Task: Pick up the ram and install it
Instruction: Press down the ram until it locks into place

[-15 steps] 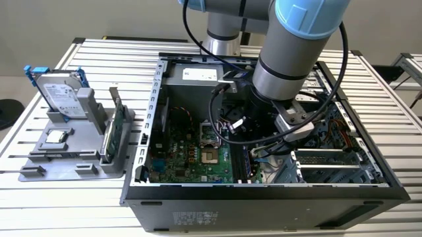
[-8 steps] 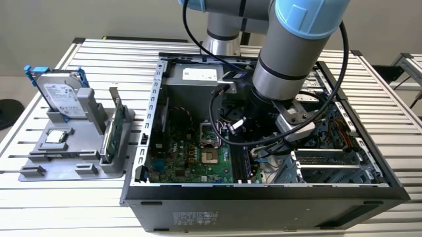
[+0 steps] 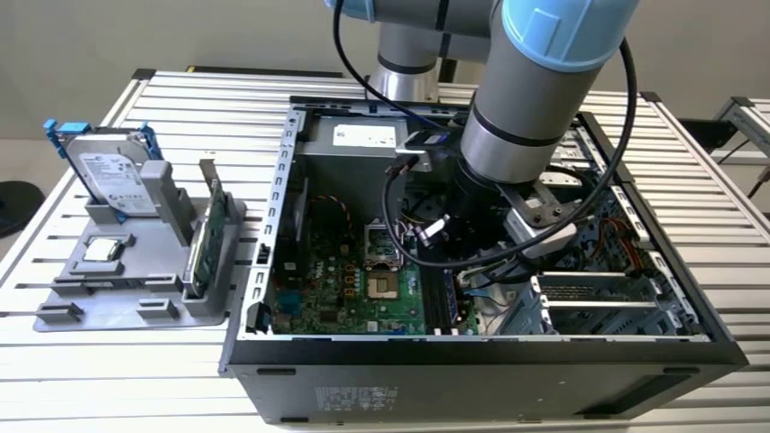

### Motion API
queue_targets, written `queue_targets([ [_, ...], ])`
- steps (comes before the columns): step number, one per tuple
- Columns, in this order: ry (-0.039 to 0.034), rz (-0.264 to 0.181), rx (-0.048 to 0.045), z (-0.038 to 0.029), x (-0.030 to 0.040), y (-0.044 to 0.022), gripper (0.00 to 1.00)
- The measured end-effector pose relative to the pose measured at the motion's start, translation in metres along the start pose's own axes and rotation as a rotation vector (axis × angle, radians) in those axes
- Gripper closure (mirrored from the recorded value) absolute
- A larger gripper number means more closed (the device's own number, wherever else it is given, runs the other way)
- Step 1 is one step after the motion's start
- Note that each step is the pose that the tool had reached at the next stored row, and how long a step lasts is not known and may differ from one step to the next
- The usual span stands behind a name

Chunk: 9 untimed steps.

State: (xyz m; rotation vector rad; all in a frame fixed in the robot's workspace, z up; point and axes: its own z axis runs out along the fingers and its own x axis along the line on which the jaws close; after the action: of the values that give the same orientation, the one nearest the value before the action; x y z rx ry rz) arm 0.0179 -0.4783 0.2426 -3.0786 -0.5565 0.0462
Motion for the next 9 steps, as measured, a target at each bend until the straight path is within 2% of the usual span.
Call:
queue_targets([
  [9,0.0001,-0.021,0.0006,0.0001,0.0,-0.0001,1.0],
])
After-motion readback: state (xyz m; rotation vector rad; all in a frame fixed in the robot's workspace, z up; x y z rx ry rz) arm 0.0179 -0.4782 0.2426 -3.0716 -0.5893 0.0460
